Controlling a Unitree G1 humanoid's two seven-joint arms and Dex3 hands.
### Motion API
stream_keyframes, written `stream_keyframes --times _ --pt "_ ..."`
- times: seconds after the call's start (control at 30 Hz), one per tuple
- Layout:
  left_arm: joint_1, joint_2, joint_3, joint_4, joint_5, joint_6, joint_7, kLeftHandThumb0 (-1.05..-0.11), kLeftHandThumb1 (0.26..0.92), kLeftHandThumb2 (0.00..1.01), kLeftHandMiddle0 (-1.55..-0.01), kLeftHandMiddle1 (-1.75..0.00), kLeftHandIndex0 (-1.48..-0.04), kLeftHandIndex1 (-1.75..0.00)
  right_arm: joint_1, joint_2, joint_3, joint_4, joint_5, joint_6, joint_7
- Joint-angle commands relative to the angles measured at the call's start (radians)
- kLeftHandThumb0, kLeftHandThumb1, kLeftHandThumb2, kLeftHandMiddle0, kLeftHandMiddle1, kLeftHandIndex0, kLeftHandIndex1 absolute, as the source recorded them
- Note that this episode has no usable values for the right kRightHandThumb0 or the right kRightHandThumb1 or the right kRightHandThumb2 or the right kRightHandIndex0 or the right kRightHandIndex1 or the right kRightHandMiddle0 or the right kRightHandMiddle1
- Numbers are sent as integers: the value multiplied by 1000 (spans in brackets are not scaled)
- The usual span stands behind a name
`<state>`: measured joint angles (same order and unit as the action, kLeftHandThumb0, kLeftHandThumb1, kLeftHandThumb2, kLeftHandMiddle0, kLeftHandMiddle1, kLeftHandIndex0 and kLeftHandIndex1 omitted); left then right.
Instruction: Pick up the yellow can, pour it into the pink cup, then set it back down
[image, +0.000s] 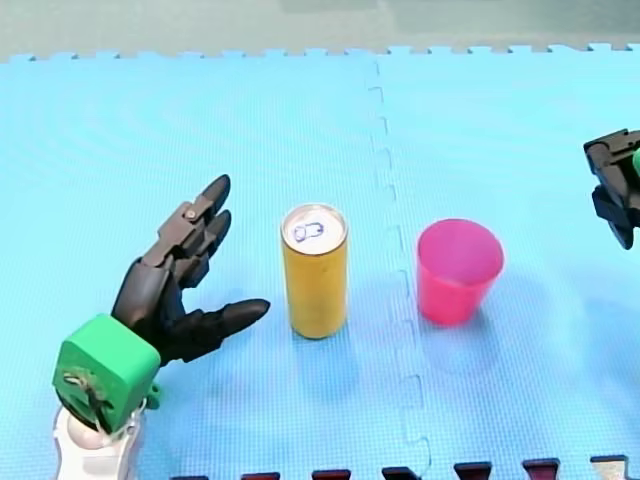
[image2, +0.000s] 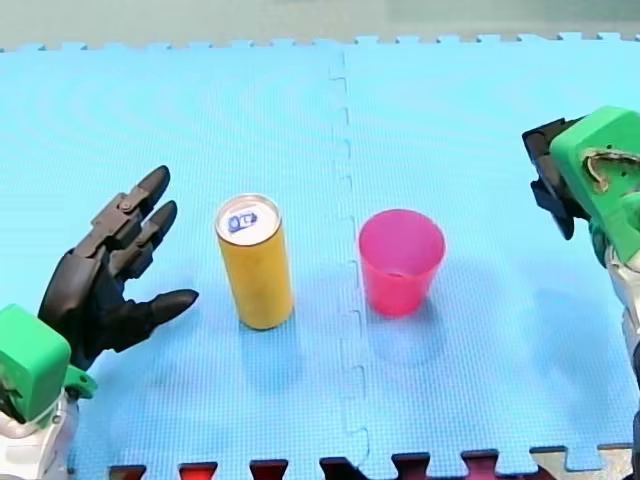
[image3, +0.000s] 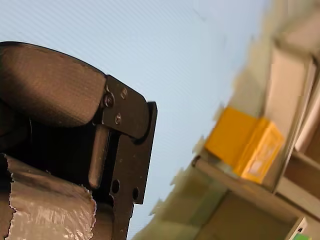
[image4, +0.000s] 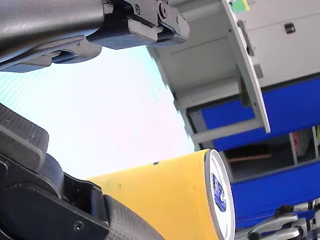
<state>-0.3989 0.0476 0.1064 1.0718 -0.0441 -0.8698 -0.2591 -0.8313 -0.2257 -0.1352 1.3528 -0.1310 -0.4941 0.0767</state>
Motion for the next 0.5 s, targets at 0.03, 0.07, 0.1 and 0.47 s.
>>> stream_keyframes --times 0.03,0.07,0.1,0.47 --pt "-2 4 -2 -4 2 -1 3 -948 702 2 -247 -2 -257 -2 -9 -30 6 -5 -9 -4 33" --pt "-3 6 -3 -4 3 1 3 -949 702 2 -246 -2 -256 -1 -10 -31 10 -6 -16 -5 34" --pt "-4 7 -4 -3 4 2 3 -949 703 2 -246 -1 -255 -1 -11 -33 13 -6 -21 -6 33" --pt "-15 10 -9 5 13 9 15 -953 712 2 -239 0 -251 0 -14 -33 28 -7 -49 -14 13"
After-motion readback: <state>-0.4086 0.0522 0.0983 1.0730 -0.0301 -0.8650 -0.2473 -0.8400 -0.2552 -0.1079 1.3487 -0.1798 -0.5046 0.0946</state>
